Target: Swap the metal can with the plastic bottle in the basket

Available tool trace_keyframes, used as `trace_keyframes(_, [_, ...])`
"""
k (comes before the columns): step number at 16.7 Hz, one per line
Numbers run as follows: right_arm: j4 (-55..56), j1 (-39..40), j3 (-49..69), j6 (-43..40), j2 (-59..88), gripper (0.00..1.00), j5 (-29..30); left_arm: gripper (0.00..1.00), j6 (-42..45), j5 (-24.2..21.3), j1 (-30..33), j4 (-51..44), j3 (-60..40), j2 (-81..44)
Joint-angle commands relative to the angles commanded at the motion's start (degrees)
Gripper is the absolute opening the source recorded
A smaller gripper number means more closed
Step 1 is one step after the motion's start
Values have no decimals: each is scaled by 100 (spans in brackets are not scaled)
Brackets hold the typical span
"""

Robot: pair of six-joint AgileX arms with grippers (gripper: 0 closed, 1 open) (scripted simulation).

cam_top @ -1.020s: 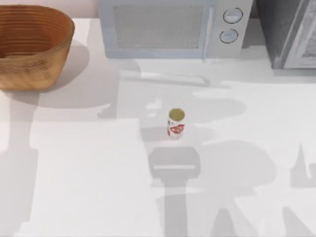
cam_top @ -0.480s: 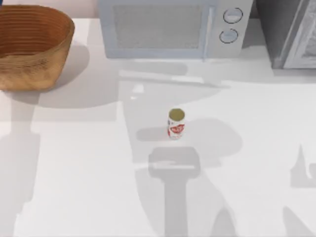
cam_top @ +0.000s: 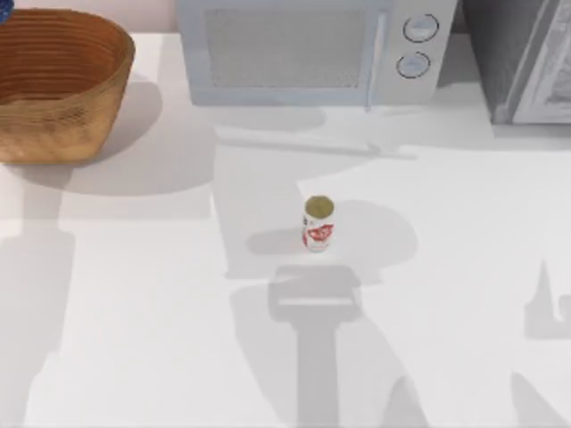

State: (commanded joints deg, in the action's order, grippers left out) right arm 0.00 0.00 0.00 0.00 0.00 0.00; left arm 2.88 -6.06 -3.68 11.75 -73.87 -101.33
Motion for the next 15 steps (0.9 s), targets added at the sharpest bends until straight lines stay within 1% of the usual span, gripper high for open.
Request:
trace_keyframes(12, [0,0,0,0,0,100,0,98,0,0,0,0,0,0])
trace_keyframes(13, [0,0,0,0,0,100,0,100,0,0,0,0,0,0])
trace_keyframes(15, [0,0,0,0,0,100,0,100,0,0,0,0,0,0])
